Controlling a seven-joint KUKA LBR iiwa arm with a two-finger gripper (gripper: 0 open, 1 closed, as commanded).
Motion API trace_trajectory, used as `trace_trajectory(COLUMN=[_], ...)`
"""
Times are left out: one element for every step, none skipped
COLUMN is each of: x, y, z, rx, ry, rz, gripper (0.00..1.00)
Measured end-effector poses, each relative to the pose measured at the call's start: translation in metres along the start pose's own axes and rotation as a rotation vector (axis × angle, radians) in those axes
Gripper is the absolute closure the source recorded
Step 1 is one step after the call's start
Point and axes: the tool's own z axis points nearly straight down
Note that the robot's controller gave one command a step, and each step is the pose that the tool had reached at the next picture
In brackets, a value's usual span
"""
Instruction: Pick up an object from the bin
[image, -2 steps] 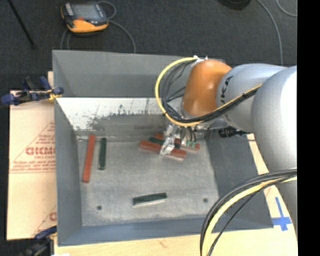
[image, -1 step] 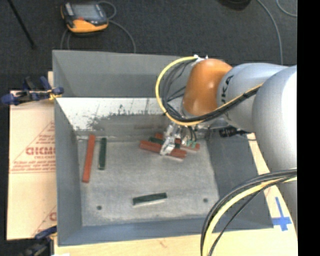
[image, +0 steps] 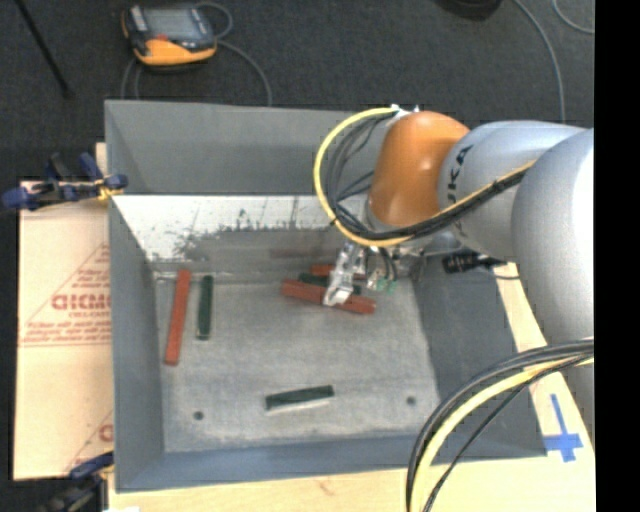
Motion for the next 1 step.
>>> trace_trajectory(x=[0.0007], y=[-0.0006], z=[-0.0094], rx=[0.003], ry=[0.009], rz=[-0.001], gripper=[1.0])
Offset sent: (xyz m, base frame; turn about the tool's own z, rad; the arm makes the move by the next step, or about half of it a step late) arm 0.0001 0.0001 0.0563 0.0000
